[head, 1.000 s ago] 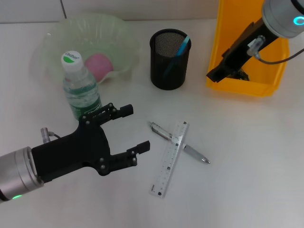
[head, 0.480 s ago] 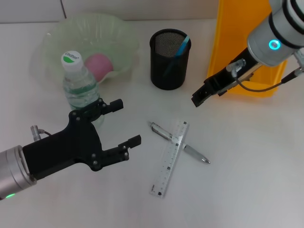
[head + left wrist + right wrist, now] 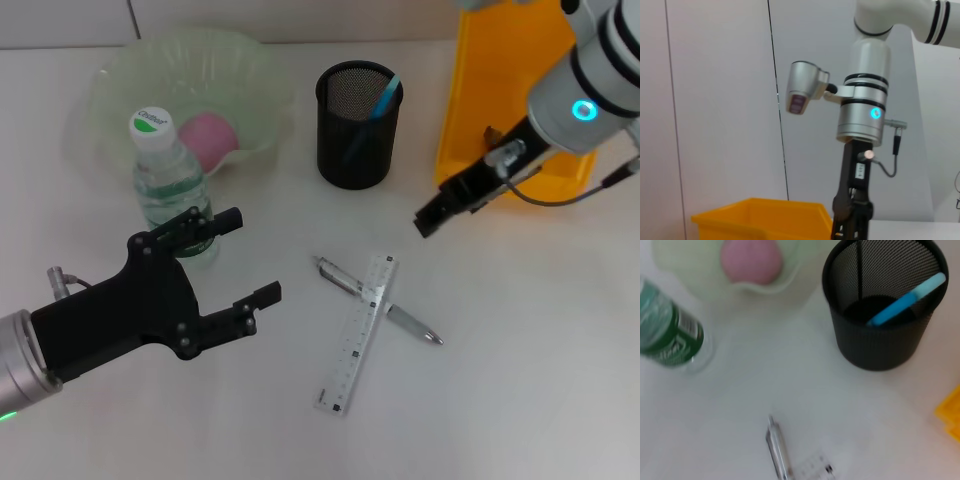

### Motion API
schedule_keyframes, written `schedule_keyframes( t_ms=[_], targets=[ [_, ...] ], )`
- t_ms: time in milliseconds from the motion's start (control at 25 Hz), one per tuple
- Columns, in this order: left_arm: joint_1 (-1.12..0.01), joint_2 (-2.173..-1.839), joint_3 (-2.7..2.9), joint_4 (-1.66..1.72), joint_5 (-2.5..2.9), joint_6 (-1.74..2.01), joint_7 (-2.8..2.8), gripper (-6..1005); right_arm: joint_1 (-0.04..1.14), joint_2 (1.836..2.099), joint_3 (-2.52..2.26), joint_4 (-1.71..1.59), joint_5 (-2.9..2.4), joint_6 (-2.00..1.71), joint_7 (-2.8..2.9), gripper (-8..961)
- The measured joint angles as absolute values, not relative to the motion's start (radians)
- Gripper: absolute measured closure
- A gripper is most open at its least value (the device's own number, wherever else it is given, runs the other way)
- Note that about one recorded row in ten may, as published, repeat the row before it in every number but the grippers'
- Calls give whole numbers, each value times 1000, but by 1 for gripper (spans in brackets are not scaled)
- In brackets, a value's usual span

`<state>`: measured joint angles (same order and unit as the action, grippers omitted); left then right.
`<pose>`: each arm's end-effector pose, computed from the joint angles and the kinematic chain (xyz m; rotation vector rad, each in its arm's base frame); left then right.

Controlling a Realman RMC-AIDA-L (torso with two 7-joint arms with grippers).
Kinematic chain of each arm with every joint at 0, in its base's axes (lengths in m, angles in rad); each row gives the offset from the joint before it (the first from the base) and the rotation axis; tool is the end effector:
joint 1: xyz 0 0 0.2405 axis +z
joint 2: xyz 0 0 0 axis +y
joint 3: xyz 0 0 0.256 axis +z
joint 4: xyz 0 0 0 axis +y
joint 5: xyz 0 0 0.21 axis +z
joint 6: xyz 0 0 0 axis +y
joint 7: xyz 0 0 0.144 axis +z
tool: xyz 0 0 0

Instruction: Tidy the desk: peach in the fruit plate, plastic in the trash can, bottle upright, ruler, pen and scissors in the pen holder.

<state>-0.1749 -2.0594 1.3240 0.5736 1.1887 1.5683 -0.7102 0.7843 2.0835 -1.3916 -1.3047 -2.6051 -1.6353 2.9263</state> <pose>-0.2764 0.2388 -0.0290 -2.4965 -0.1063 -1.0171 0.1276 0.3699 -0.0074 -2.4597 1.2060 -0.4708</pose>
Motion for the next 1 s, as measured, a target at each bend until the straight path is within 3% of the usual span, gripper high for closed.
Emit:
schedule_keyframes(
  t_ms=[280, 680, 1000],
  targets=[
    [-168, -2061, 1297, 558, 1188, 1561, -723, 201, 704, 2080, -1342, -1553, -2638, -1833, 2551, 247],
    [-149, -2070, 1297, 525, 1182, 1577, -727, 201, 706, 2080, -1347, -1604, -2660, -1883, 1925, 251],
    [-147, -2069, 1307, 505, 1184, 1579, -740, 201, 752, 2081, -1417, -1578, -2655, -1870, 1732, 254]
  ],
)
